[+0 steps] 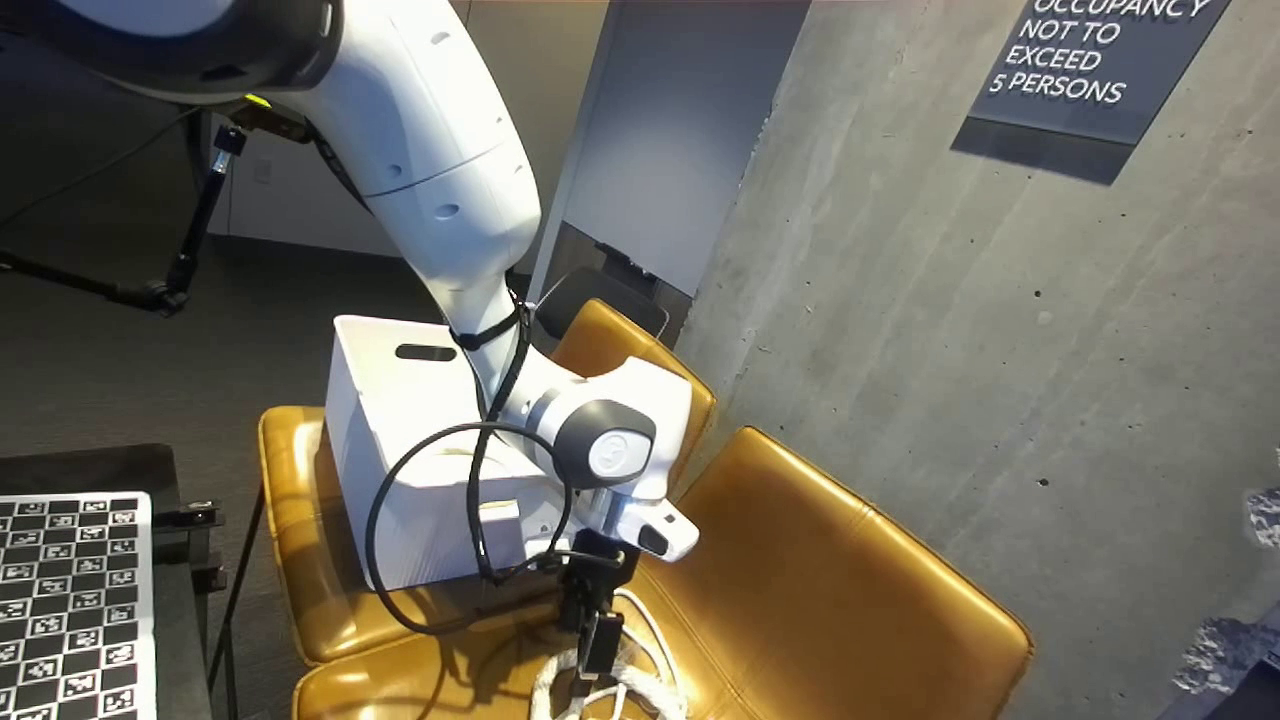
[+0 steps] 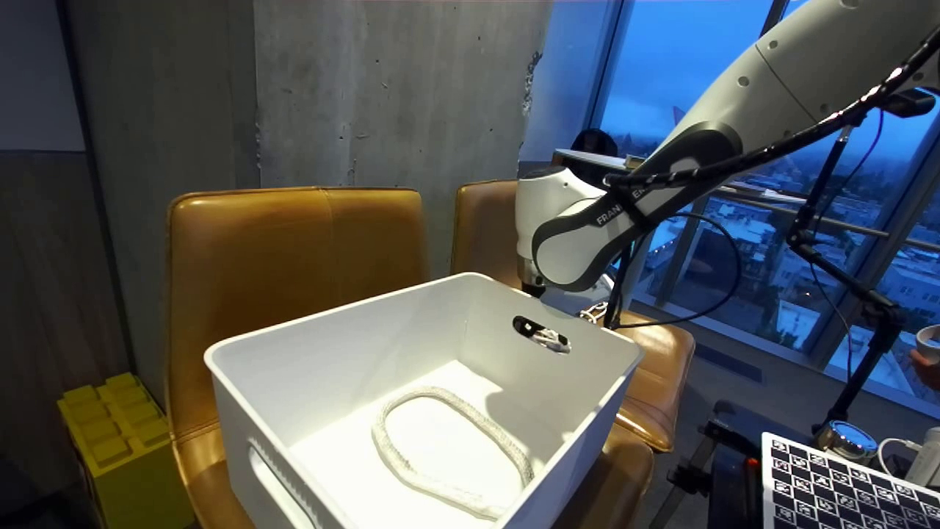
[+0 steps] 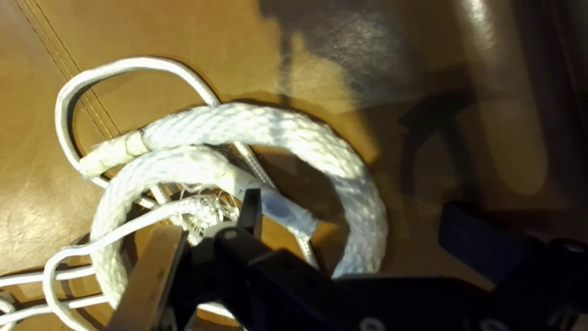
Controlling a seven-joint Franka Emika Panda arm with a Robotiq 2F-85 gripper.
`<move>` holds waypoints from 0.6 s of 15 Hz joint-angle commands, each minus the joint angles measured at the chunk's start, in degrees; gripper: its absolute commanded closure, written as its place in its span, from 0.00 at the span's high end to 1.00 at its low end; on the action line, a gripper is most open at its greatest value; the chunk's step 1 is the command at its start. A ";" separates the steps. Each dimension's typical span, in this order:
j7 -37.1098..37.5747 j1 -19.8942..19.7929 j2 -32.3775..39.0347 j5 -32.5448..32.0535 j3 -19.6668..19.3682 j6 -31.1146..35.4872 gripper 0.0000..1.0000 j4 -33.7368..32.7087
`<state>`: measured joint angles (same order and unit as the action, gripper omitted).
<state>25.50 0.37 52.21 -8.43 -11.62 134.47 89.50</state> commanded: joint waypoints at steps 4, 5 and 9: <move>4.11 3.90 1.00 1.40 -0.03 1.27 0.89 3.19; 4.72 4.08 1.46 1.35 -0.44 1.52 0.87 3.12; 5.17 2.87 3.17 1.51 -1.49 1.06 0.53 0.92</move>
<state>29.87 3.08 52.93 -8.38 -12.25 135.15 90.73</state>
